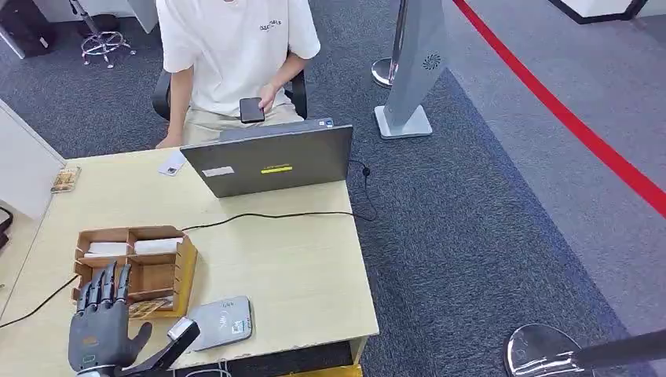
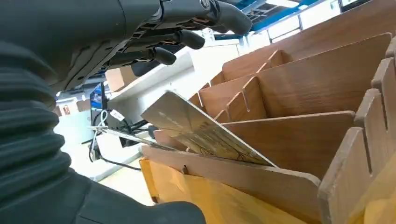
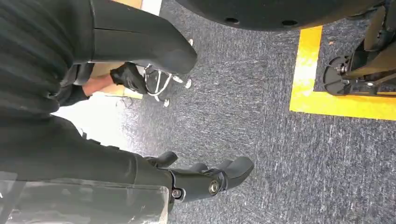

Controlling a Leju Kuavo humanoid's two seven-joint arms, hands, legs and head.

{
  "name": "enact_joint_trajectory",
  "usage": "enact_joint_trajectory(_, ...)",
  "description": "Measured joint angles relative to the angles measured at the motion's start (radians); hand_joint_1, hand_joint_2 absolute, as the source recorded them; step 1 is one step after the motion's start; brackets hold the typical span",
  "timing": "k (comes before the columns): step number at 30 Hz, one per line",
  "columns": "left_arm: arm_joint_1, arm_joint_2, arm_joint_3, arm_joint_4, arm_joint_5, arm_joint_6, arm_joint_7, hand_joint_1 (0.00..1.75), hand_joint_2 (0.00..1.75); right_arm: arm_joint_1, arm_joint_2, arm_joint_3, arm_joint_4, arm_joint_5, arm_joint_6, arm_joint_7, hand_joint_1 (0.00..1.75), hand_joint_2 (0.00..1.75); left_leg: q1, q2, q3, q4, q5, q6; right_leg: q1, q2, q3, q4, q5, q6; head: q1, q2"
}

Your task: Pass the card to the sensor for recognition and then transmit it.

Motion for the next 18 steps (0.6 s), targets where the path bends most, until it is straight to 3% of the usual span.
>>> enact_joint_trajectory(1,0.000,0.000,0.000,0.000,0.000,-0.005,0.000,1.75,1.75,0.000,0.000,0.000,0.000,0.000,0.000,0.000,0.00,1.75,0.000,0.000,0.000,0.000,0.000,0.000,0.000,0.000,0.000,0.000,0.000,0.000,0.000,0.000)
enact_joint_trajectory(18,0.002,0.003,-0.011,0.000,0.064,-0.037,-0.005,1.75,1.75,0.000,0.000,0.002,0.000,0.002,0.000,-0.003,0.00,1.75,0.000,0.000,0.000,0.000,0.000,0.000,0.000,0.000,0.000,0.000,0.000,0.000,0.000,0.000)
